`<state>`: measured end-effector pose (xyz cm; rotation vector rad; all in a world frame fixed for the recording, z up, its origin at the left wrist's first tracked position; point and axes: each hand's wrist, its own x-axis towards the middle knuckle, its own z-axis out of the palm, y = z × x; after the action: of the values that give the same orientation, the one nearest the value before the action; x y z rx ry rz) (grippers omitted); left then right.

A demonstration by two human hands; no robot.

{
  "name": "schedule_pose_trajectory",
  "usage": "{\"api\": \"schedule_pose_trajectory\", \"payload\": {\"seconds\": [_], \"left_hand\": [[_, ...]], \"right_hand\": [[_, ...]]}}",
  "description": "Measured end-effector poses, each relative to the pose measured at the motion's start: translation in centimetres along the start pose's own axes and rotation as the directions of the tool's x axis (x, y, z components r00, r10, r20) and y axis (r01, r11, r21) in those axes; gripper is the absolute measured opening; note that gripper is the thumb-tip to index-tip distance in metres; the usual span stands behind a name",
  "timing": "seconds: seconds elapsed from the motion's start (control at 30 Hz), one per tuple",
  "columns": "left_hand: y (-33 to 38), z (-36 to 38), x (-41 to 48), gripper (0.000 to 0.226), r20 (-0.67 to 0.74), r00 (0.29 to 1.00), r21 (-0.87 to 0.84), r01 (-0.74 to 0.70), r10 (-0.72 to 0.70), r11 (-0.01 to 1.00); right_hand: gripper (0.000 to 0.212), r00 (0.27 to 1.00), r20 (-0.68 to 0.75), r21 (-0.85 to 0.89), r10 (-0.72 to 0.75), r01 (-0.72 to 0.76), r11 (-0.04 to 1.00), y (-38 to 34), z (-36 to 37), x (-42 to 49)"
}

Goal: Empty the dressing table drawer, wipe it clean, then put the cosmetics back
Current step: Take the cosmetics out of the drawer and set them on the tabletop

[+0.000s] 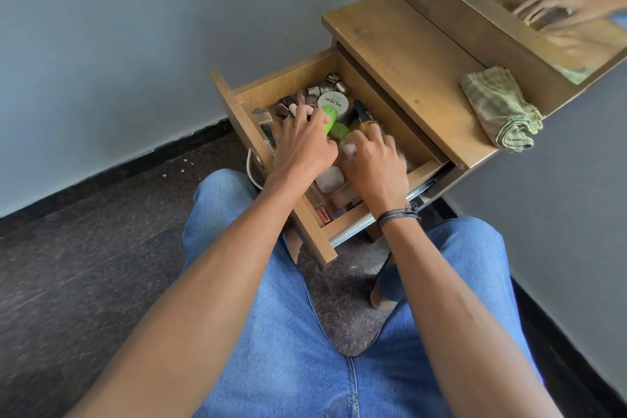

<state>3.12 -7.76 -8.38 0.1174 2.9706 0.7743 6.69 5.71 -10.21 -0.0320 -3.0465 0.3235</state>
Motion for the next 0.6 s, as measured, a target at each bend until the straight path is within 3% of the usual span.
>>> {"api": "schedule_pose_trajectory", "payload": {"seconds": [0.17,0.3,0.6], "left_hand": [[0.44,-0.23,-0.17,0.036,0.018,0.998,0.019,-0.068,0.068,0.997],[0.48,-0.01,-0.29,0.045,0.146,0.982,0.061,-0.128,0.118,0.99],[0.53,0.03,-0.36,0.067,0.244,0.96,0.125,-0.171,0.137,0.977]], "right_hand": [[0.034,0.989,-0.125,0.119,0.077,-0.062,0.991,0.27,-0.05,-0.36],[0.031,0.96,-0.205,0.241,0.192,-0.141,0.96,0.54,0.03,-0.22],[0.031,0.937,-0.265,0.273,0.227,-0.153,0.95,0.69,0.12,-0.5]]}}
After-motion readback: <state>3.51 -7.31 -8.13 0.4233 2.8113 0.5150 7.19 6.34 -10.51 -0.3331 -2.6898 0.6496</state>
